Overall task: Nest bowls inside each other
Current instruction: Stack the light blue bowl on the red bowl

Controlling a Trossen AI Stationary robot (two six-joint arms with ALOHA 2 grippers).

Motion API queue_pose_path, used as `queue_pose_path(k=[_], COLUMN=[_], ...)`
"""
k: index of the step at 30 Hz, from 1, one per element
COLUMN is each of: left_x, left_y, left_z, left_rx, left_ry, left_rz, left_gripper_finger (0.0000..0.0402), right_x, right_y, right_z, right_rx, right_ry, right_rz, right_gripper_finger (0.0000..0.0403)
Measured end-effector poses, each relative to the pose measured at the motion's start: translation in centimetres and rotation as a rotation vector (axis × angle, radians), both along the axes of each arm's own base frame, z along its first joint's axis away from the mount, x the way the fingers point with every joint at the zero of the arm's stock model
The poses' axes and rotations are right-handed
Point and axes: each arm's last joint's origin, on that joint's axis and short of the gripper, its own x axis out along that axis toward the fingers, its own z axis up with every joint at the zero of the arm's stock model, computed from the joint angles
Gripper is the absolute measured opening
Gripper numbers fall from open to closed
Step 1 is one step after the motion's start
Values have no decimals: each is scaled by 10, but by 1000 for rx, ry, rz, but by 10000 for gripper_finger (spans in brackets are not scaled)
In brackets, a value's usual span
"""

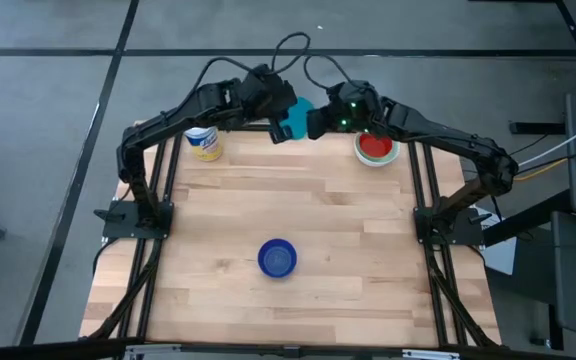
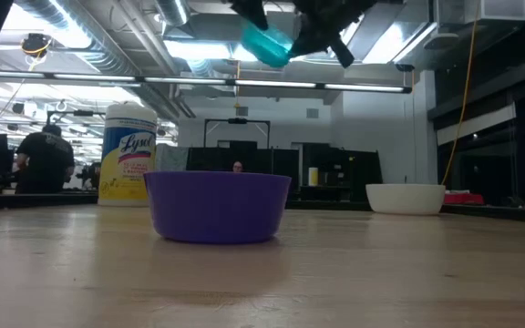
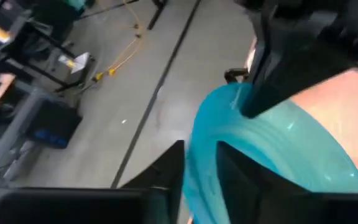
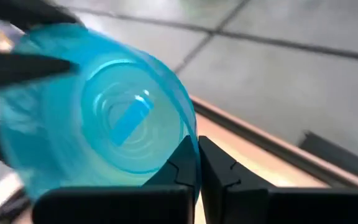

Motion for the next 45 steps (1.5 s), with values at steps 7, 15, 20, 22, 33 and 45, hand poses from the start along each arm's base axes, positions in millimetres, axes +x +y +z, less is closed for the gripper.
queue_pose_path(k=[7,15,20,22,33,45], left_x=[-11,-37,-53,-58,-64,-64], left_y=[16,35,31,28,23,23], left_z=[15,27,36,41,44,44], left_rx=[156,155,98,89,16,4], left_ry=[76,71,-7,-36,-100,-106], left_rz=[14,140,152,158,134,117], left_gripper_finger=[166,171,164,163,159,154], right_x=[-2,-14,-50,-65,-130,-166], right_y=[-20,-35,-54,-60,-88,-99], right_z=[-26,-64,-95,-101,-109,-132], right_rx=[99,177,295,313,373,454], right_ry=[130,426,607,628,646,718], right_rz=[10,-14,-97,-132,-316,-417], right_gripper_finger=[2,1,1,1,1,1])
